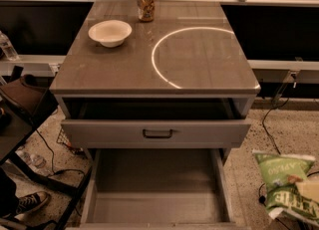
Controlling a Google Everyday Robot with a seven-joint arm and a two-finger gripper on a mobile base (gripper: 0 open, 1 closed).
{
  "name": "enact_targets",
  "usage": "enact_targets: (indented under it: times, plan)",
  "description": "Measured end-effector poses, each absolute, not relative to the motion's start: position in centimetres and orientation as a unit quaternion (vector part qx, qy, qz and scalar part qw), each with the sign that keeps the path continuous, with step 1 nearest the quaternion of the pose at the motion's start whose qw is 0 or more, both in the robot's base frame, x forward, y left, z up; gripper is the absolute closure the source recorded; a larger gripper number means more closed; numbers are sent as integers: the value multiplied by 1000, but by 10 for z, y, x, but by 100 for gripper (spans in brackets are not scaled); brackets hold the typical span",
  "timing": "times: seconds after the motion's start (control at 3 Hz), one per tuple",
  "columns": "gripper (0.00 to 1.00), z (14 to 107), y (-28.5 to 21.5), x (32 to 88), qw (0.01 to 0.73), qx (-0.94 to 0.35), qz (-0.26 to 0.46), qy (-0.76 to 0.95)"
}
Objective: Place green jalapeno chip bag into middle drawer
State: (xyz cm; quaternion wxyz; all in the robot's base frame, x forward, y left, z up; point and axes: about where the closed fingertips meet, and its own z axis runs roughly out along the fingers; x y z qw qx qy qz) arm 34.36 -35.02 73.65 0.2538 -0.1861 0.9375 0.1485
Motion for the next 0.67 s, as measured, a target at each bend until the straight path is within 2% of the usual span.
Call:
enact_targets:
  times: [0.67]
  plan:
    - [100,611,-286,300,169,-198,208,943]
